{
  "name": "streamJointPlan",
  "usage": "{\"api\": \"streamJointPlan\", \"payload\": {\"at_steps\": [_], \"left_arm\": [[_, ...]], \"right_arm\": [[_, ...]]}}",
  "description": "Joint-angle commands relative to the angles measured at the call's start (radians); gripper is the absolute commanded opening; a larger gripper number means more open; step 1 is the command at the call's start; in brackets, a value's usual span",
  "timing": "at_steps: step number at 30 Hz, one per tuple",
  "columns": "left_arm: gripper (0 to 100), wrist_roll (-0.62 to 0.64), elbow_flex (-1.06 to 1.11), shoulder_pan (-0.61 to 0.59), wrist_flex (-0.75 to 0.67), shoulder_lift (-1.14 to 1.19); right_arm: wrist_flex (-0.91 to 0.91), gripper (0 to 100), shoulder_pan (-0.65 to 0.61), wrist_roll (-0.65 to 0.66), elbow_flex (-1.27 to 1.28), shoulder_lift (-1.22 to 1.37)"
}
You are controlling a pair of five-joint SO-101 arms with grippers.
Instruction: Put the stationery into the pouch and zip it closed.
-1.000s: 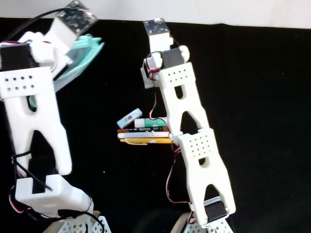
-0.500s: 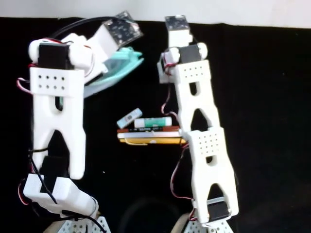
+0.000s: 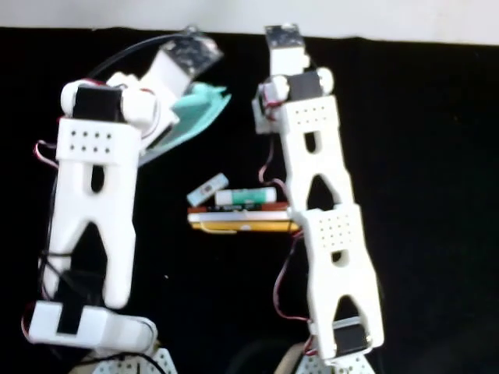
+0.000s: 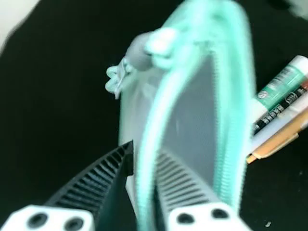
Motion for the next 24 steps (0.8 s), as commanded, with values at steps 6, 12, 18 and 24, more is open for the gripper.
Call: {"api": "streamJointPlan", "payload": {"at_steps": [6, 12, 18, 24], "left_arm": [[27, 0.101, 0.018, -0.097, -0.044, 0.001], [27, 0.101, 0.010, -0.154, -0.040, -0.007], [27, 0.101, -0.044, -0.209, -0.038, -0.007], [27, 0.140, -0.199, -0.245, 0.006, -0.007]], "right_arm": [[0.010, 37.2, 0.005, 0.002, -0.004, -0.012], [0.010, 37.2, 0.004, 0.002, -0.004, -0.012], [0.010, 37.2, 0.004, 0.000, -0.004, -0.012], [0.010, 37.2, -0.016, 0.000, -0.004, -0.012]]}}
